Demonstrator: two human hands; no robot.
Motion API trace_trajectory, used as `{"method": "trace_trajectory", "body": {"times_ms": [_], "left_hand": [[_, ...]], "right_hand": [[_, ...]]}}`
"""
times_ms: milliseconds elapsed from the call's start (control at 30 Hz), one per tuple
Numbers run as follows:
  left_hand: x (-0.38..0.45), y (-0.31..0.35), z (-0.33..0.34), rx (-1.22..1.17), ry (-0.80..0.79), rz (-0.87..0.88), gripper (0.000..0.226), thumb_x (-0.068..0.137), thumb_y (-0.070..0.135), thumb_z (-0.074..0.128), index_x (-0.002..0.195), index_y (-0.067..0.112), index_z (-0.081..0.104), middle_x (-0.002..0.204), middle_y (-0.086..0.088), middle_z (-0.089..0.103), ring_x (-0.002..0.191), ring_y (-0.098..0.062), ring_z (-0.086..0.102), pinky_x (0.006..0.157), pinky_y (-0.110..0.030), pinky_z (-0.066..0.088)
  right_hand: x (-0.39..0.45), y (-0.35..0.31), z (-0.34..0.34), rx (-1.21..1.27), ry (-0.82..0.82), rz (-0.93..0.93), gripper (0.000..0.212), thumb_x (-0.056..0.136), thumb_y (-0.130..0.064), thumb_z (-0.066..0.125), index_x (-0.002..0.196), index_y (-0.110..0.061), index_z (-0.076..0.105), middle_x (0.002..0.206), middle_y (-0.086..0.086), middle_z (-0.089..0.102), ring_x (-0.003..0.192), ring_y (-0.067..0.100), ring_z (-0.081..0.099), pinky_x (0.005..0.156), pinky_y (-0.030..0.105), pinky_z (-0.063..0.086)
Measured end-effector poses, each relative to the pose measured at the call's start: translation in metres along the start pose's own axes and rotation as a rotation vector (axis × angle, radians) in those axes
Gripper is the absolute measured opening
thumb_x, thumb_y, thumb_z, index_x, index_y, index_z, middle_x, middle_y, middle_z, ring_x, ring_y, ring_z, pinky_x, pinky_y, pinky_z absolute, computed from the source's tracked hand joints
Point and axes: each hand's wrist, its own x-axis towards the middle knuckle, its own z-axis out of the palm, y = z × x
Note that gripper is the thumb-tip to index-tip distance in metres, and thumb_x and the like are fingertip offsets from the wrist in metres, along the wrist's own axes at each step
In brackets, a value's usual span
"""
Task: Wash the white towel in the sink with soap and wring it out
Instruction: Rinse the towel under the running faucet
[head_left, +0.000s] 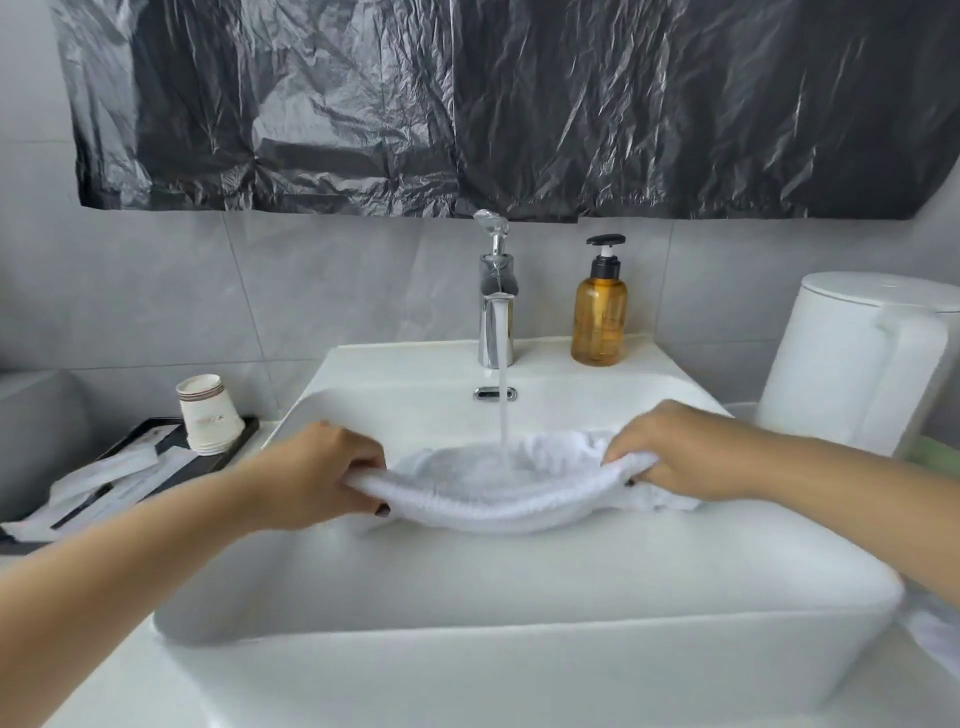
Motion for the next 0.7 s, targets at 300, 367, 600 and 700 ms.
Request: {"method": "trace_trajectory", "body": {"times_ms": [300, 367, 600, 700], "left_hand": [[0.034, -0.014, 0.002, -0.117, 0.035, -0.258, 0.027, 0.09, 0.043, 0.067, 0.087, 0.015, 0.065, 0.079, 0.006, 0.057, 0.073, -0.012, 0.051, 0.061, -0.023, 0.039], [0.049, -0.002, 0.005, -0.065, 0.108, -0.334, 0.038, 0.09, 0.039, 0.067, 0.124, 0.022, 0.06, 0.113, 0.003, 0.065, 0.104, -0.02, 0.059, 0.086, -0.027, 0.046], [0.067, 0.063, 0.045, 0.051, -0.401, -0.128, 0.104, 0.083, 0.044, 0.069, 0.159, 0.025, 0.0, 0.165, 0.003, 0.009, 0.154, -0.025, 0.005, 0.121, -0.047, 0.02], [0.074, 0.066, 0.056, 0.19, -0.289, -0.18, 0.094, 0.085, 0.047, 0.059, 0.158, 0.022, 0.005, 0.158, 0.003, 0.026, 0.148, -0.025, 0.021, 0.111, -0.047, 0.033]], "right_hand": [[0.032, 0.026, 0.0, 0.421, 0.138, 0.276, 0.022, 0.083, -0.03, 0.073, 0.093, -0.01, 0.071, 0.093, 0.012, 0.07, 0.08, 0.009, 0.059, 0.07, 0.029, 0.047], [0.048, 0.021, 0.005, 0.261, 0.283, 0.386, 0.037, 0.086, -0.033, 0.07, 0.119, -0.018, 0.062, 0.117, 0.004, 0.063, 0.104, 0.017, 0.059, 0.085, 0.031, 0.049], [0.065, -0.033, 0.038, 0.043, -0.332, 0.213, 0.096, 0.078, -0.025, 0.065, 0.156, -0.031, 0.01, 0.161, -0.003, 0.015, 0.148, 0.017, 0.017, 0.116, 0.04, 0.027], [0.07, -0.036, 0.046, -0.048, -0.281, 0.251, 0.091, 0.081, -0.021, 0.059, 0.155, -0.032, 0.007, 0.159, -0.004, 0.021, 0.146, 0.021, 0.023, 0.112, 0.042, 0.034]]}}
